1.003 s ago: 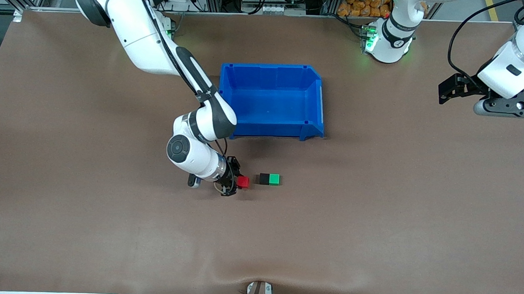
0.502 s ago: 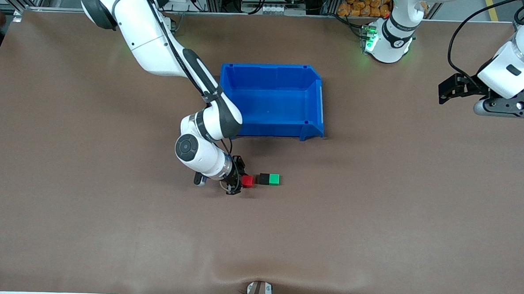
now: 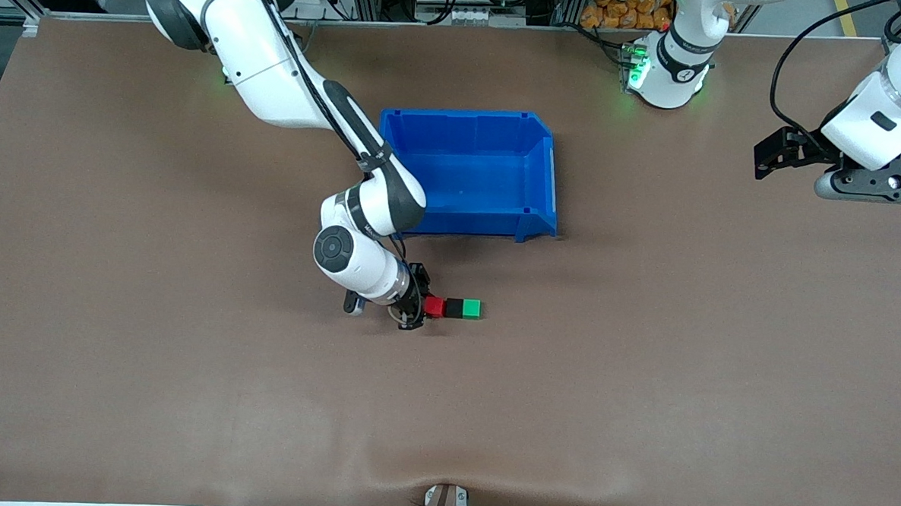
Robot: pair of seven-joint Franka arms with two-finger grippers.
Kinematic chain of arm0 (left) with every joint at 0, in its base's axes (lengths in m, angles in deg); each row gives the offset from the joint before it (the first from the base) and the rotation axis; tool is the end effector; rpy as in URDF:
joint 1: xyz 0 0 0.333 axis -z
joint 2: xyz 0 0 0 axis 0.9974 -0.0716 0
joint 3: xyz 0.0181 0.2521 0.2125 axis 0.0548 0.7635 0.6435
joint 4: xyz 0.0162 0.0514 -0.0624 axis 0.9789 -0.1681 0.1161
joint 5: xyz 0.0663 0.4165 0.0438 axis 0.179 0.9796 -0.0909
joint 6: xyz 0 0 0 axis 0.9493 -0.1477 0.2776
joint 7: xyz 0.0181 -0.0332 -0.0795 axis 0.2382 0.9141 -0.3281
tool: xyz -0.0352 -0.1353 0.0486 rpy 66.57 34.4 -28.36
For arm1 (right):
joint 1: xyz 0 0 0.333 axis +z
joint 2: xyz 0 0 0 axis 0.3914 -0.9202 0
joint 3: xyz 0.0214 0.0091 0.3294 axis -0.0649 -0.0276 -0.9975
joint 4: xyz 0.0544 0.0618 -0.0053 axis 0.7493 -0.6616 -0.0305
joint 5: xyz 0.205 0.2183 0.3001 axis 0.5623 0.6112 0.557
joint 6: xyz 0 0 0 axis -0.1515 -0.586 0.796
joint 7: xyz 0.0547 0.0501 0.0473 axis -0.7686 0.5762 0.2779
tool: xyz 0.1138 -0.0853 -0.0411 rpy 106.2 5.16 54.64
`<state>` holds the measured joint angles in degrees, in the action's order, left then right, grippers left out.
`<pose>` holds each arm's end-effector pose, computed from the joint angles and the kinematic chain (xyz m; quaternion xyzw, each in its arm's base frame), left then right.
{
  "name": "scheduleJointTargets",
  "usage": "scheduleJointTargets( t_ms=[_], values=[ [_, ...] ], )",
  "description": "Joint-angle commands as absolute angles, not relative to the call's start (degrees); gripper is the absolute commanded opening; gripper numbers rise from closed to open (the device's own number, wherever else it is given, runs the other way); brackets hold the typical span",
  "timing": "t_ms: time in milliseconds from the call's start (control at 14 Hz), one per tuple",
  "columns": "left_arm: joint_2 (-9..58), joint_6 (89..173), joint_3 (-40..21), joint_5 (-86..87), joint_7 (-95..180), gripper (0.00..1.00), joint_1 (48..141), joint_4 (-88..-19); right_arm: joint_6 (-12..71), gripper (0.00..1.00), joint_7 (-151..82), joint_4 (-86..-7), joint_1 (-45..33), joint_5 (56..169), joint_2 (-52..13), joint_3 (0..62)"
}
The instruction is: Attach green and red cubes to black cube
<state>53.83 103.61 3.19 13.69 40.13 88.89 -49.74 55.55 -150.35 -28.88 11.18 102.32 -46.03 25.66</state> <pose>0.5548 -0.0737 0.5884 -0.9982 0.0399 0.0168 0.0420 0.6445 0.4502 0.1393 -0.6557 0.7333 0.1270 0.1273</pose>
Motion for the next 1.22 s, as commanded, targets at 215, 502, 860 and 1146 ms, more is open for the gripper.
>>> scheduleJointTargets(
  t_ms=[215,502,860,1146],
  values=[
    [54.35,103.22,3.01,13.36,40.04,1.0,88.88,-49.99,57.28,0.0,-151.73,-27.24,12.38,102.51,-47.9,26.37],
    [54.43,102.78,3.01,13.45,39.69,1.0,88.88,-50.17,57.55,0.0,-151.73,-27.24,12.73,102.51,-48.42,26.37],
    [54.26,102.69,3.01,13.36,39.6,1.0,89.06,-50.17,57.55,0.0,-151.73,-27.15,12.73,102.34,-48.69,26.37],
    [54.17,102.69,3.01,13.27,39.78,1.0,89.06,-50.0,57.46,0.27,-151.73,-27.06,12.82,102.25,-48.69,26.45]
  ],
)
